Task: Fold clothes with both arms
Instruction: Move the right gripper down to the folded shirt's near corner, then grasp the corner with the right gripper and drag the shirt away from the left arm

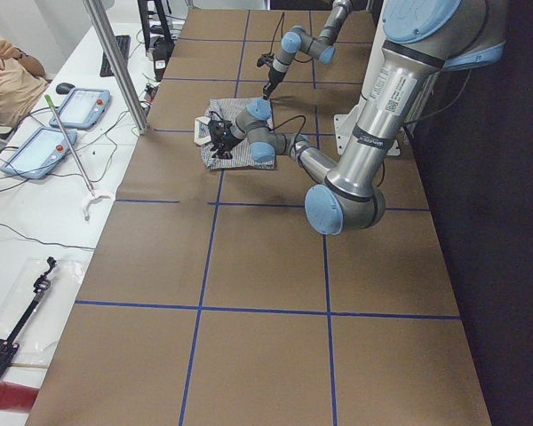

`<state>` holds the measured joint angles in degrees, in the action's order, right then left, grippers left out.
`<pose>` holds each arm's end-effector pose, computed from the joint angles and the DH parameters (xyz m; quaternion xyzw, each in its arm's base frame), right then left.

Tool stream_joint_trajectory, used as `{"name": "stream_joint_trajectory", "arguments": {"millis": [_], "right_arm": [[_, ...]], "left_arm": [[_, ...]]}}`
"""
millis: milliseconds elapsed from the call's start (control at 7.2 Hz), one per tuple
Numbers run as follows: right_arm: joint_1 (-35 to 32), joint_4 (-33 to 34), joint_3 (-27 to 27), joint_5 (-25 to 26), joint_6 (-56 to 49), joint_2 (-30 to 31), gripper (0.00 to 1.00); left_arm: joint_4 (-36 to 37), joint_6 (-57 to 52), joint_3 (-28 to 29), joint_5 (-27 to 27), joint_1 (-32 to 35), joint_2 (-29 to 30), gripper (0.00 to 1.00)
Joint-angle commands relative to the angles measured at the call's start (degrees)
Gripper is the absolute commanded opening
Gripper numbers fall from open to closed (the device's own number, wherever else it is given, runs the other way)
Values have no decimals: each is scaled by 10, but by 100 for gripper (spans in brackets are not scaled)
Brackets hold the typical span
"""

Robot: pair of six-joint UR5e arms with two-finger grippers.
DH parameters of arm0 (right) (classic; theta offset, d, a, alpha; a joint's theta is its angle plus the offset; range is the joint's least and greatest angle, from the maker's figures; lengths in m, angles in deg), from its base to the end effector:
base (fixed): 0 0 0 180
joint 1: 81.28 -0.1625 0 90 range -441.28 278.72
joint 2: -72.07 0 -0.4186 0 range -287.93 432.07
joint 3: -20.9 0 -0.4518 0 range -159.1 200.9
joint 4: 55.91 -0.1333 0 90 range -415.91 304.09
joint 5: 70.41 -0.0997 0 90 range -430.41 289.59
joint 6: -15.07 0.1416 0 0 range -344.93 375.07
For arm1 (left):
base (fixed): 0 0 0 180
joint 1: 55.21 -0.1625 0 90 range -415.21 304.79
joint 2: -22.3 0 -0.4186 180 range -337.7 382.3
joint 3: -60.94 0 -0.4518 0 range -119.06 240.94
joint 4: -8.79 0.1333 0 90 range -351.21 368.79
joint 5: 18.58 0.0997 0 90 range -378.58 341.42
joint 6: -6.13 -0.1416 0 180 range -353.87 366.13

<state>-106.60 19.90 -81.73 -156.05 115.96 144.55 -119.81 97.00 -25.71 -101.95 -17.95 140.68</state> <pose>-0.5591 -0.4239 0.3661 0.0823 -0.3697 0.3012 0.8751 0.5291 -0.5905 0.3128 0.2110 0.4846 -0.3059 0.7918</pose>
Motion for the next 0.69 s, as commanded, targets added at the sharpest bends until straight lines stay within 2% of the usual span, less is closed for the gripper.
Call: {"name": "stream_joint_trajectory", "arguments": {"millis": [0,139,278,555], "right_arm": [[-2,6,-25,-4,0,5,0],[1,27,-55,-7,3,16,0],[34,64,-128,-8,18,55,0],[158,81,-273,-8,75,176,0]], "left_arm": [[2,0,0,0,0,0,36],[2,1,0,0,0,0,36],[3,8,-1,0,0,1,36],[4,26,-8,-5,-6,1,36]]}}
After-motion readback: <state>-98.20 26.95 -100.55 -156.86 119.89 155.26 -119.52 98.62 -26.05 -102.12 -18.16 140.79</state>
